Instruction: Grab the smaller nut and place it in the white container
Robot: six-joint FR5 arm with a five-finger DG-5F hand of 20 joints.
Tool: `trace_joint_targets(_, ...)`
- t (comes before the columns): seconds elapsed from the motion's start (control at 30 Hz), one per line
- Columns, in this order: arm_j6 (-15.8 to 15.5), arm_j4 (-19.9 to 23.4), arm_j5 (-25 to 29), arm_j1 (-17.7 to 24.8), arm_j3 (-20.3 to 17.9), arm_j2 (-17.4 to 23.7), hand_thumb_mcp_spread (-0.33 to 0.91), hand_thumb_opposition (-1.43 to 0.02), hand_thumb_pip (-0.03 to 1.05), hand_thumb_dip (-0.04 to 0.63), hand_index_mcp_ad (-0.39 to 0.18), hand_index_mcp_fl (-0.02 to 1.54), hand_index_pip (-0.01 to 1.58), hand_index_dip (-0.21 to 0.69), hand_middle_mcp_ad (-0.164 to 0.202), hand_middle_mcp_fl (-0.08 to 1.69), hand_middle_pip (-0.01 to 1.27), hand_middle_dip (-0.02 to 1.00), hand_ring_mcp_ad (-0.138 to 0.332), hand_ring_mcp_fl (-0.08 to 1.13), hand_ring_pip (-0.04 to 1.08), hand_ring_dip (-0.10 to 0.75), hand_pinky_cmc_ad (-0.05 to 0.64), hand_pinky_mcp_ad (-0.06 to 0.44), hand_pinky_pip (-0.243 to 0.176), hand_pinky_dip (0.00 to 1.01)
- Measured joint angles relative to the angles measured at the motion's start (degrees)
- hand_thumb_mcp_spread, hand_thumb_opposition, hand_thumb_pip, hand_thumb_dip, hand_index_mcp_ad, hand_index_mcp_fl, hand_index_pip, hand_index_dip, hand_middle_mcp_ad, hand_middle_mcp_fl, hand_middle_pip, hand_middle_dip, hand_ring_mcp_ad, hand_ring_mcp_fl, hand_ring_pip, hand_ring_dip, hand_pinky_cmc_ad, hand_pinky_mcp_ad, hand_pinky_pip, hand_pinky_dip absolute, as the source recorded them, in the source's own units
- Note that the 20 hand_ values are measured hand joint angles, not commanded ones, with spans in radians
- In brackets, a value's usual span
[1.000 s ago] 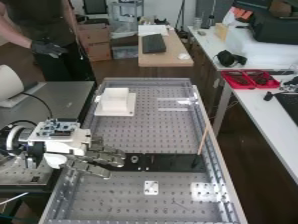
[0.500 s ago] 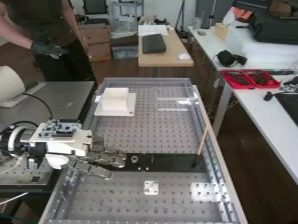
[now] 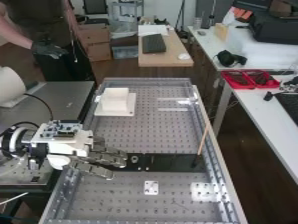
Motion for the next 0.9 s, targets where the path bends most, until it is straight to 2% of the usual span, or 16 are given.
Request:
trace_joint_targets(0.73, -0.05, 0.03, 0.15, 0.01, -0.37, 0.06, 0.46, -0.94, 0.66, 0.260, -0.288, 0.23, 1.53, 0.173, -0.021, 0.08, 0.14, 0.27, 0.028, 0.00, 0.11, 0.099, 0.244, 0.164, -0.042, 0.16)
trace_joint_targets(0.9, 0.03, 0.30, 0.06, 0.05, -0.39, -0.01, 0.46, -0.94, 0.66, 0.267, -0.288, 0.26, 1.51, 0.173, -0.021, 0.08, 0.14, 0.27, 0.028, 0.00, 0.11, 0.099, 0.264, 0.166, -0.042, 0.16)
